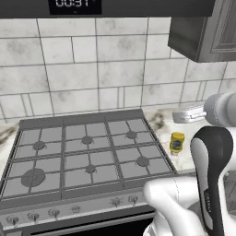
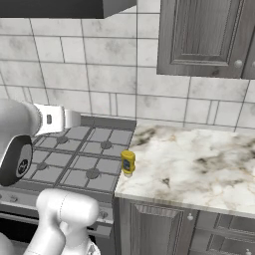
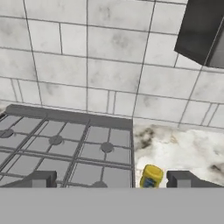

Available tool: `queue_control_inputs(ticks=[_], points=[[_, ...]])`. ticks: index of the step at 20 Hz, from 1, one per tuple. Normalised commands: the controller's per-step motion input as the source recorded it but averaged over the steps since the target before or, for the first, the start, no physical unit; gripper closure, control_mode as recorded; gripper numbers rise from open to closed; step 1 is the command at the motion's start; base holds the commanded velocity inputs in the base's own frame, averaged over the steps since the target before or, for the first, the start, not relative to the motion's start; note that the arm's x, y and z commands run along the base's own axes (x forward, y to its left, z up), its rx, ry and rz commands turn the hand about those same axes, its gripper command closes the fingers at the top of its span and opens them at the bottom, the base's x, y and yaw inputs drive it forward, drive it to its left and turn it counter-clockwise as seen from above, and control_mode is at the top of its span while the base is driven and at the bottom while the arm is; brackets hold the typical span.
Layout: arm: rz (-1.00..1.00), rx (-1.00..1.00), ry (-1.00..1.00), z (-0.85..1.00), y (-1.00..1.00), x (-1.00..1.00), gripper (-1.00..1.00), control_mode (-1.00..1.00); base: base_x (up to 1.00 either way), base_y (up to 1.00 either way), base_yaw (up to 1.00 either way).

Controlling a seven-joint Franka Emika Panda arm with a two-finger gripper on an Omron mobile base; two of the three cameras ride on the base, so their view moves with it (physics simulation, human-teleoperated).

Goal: Take 2 condiments from the cabinet and move them on the counter near the stove.Make sure the condiments are lined up with each other, next to each other.

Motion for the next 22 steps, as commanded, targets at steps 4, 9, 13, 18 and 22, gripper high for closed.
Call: queue_control_inputs(ticks=[4,9,13,18,22], points=[[-0.02,0.05,0.01,-0.25,-0.02,0.06,-1.00,-1.00,0.00,0.00,0.00],[0.00,0.00,0.04,-0.27,0.04,0.01,-1.00,-1.00,0.00,0.00,0.00],[0.00,0.00,0.00,-0.33,0.00,0.07,-1.00,-1.00,0.00,0.00,0.00],[0.00,0.00,0.00,-0.10,0.01,0.00,-1.00,-1.00,0.00,0.00,0.00],[0.00,0.00,0.00,0.00,0.00,0.06,-1.00,-1.00,0.00,0.00,0.00]])
